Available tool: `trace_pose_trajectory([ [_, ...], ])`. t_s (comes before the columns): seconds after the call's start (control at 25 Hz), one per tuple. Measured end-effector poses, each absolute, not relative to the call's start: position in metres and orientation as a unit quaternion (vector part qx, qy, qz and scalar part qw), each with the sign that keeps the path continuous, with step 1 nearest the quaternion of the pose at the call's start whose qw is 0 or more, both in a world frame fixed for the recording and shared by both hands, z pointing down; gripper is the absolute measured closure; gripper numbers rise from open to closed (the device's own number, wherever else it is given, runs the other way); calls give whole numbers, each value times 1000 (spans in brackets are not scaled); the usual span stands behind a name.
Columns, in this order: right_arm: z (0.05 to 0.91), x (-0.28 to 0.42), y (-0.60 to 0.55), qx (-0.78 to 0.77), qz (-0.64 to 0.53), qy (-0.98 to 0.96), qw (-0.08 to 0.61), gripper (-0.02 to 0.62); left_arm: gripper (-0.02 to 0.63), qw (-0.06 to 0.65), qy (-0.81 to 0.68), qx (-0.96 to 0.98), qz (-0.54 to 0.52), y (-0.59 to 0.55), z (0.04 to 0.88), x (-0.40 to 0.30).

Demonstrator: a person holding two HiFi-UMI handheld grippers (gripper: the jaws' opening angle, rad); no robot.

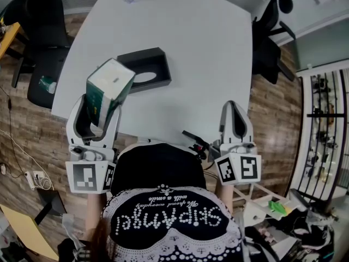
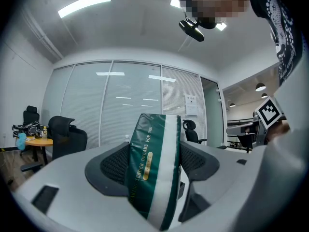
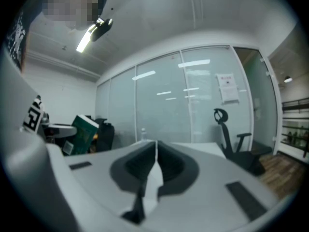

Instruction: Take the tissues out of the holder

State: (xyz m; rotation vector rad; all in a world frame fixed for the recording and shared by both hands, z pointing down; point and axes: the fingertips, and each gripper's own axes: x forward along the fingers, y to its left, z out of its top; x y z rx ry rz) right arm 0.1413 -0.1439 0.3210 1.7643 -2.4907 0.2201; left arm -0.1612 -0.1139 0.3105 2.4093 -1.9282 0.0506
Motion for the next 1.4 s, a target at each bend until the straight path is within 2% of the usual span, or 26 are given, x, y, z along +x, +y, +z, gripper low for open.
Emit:
trace_pose_trajectory([
  [1.4, 319, 133, -148, 565, 70, -821, 51, 560, 258, 25, -627, 778, 14, -115, 305, -163],
])
